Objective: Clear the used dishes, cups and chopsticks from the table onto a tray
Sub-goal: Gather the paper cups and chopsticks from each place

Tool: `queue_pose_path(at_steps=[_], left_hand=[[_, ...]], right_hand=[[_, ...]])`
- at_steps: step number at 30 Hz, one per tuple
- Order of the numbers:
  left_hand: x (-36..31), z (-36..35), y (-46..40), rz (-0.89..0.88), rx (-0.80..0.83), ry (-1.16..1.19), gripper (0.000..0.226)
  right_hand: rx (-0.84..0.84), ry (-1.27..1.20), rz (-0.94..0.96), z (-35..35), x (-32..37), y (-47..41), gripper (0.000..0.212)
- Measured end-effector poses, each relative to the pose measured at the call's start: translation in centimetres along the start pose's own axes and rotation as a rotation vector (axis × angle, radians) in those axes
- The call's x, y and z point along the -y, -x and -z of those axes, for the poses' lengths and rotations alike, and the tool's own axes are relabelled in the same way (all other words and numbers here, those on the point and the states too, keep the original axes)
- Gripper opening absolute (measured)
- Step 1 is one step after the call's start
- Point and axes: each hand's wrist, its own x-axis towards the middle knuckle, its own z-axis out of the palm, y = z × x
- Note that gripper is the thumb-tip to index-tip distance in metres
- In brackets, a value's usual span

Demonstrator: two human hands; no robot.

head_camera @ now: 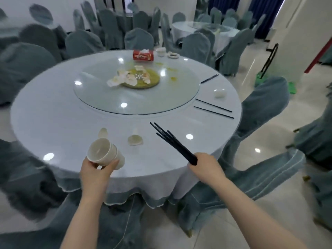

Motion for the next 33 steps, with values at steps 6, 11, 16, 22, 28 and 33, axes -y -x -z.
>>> queue_pose_path(at_steps=[6,11,16,22,28,33], left_hand=[[-0.2,-0.5,-5.3,0.011,-0.082,-0.011,0.057],[0.9,0.3,-7.4,0.075,-0.152,-0.054,0.057],[1.3,-0.1,-9.3,0.129,-0.201,-0.069,0.061],[2.7,-0.6,-10.8,0.230,-0.244,-0.078,0.064],[3.5,-2.9,-11.5,0.284,-0.245,-0.041,0.066],[3.5,-4.8,-12.1,0.288,-0.204,-0.071,0.061]], right_hand=[[0.039,0.004,0.061,-1.5,3.6,-7.7,0.018],[0.126,0.091,0.150,-4.1,7.0,-12.9,0.012],[0.172,0.105,0.260,-6.6,10.7,-18.5,0.021],[0.242,0.093,0.365,-10.8,12.4,-23.3,0.045],[0.291,0.086,0.363,-12.7,13.2,-25.9,0.038],[0.248,0.107,0.386,-12.1,14.0,-27.5,0.026]])
